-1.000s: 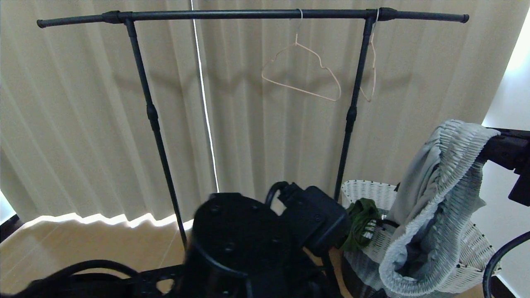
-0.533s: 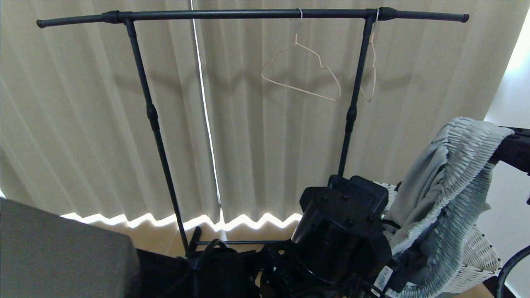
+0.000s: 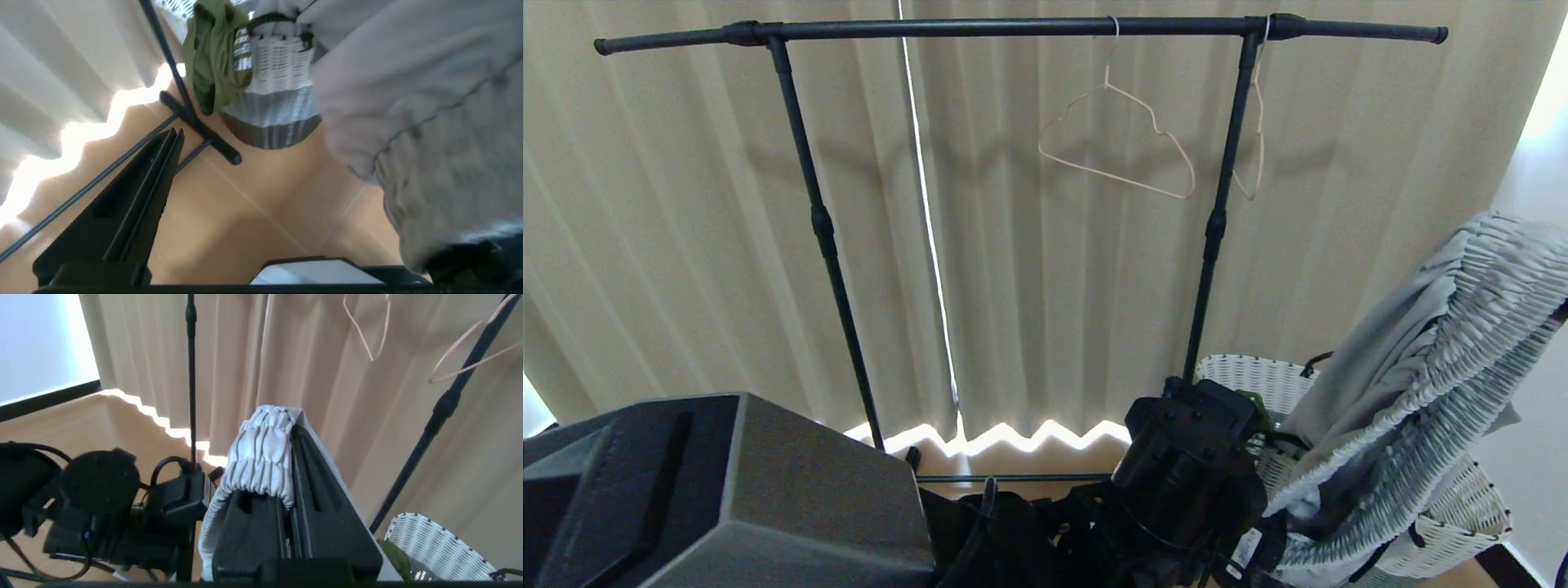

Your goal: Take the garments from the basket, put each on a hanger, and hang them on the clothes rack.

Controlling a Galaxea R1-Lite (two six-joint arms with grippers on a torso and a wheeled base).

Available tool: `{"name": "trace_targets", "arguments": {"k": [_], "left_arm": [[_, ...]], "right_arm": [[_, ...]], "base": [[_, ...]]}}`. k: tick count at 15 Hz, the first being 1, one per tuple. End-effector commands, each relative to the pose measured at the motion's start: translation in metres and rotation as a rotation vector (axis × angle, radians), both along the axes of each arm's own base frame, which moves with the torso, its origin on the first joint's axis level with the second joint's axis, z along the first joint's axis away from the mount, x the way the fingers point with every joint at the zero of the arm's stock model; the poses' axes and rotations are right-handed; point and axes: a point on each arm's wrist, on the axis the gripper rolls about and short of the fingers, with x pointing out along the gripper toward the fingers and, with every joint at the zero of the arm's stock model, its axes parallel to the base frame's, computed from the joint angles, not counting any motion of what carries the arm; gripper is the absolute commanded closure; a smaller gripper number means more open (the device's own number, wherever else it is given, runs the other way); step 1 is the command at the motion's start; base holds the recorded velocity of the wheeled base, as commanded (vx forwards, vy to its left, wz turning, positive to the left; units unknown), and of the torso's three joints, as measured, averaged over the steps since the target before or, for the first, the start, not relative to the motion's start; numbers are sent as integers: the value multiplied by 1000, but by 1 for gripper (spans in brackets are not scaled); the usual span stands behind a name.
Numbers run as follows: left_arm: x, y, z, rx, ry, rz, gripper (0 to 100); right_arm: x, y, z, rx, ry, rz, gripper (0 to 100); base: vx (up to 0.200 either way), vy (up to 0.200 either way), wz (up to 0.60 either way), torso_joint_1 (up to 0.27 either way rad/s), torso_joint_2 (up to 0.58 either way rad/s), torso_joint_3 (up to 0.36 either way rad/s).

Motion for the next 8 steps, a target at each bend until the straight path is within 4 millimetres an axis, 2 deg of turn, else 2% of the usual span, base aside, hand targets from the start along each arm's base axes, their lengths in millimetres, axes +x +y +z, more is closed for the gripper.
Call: {"name": "trace_targets", "arguments": {"k": [1,4,5,8], "left_arm": [[-3,5,1,7,3,-2,0],[-10,17,5,16,6,-2,0],[-11,18,6,16,6,-2,100],[-13,23,13,13,-13,22,100]], "right_arm": [[0,0,1,2,-5,-2,100],[0,0,1,1,-3,-6,100],[0,0,0,1,-2,-6,100],[2,0,0,-2,3,-11,100]], "base": [[0,0,0,0,0,0],[0,0,0,0,0,0],[0,0,0,0,0,0],[0,0,0,0,0,0]]}}
